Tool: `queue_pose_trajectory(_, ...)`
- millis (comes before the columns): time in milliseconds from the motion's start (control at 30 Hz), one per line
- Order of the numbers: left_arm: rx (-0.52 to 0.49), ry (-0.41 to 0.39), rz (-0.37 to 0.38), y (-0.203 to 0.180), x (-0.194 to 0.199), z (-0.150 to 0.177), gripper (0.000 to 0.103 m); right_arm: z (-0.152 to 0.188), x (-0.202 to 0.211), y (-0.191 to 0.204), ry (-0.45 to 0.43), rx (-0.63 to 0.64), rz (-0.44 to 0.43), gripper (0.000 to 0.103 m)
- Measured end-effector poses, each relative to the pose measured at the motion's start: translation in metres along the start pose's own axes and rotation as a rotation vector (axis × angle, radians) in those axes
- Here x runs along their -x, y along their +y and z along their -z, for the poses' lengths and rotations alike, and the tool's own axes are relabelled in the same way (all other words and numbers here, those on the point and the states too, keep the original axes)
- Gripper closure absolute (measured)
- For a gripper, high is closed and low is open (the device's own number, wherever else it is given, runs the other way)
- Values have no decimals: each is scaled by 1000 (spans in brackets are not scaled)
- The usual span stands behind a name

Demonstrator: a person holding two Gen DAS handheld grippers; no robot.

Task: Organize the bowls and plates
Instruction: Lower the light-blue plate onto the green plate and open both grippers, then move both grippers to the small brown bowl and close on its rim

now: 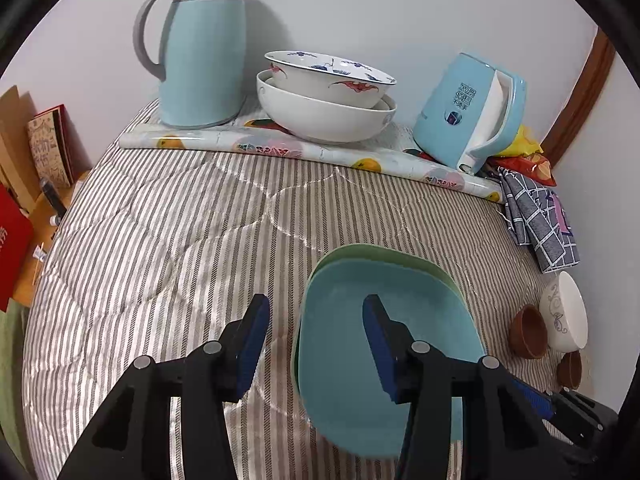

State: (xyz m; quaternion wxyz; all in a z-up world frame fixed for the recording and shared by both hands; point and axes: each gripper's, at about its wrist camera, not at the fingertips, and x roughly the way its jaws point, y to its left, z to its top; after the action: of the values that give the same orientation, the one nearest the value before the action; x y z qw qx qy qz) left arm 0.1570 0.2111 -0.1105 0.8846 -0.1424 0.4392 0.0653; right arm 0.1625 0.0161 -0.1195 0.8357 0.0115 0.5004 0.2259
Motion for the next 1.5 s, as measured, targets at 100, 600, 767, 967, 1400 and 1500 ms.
queue_pose_trajectory(100,6,-1,7,1,4,3,57,6,2,5,-2,25,-14,79)
queue_pose_trajectory(600,-47,-11,36,-52,18,15,57,25,45,-46,-83,15,102,69)
queue_pose_trajectory(767,-86,-30,50,-93,23,22,57,31,77,-89,-151,-30,174,54)
queue_pose_trajectory(967,-126,-18,82,-142,25,31,57,44,107,-139,-186,-80,222,51)
queue_pose_trajectory(1400,-158,34,60,-214,13,53,57,68,130,-229,-118,-160,252,51)
queue_pose_trajectory(1500,-150,52,52,-220,5,57,57,70,130,-240,-117,-163,252,51)
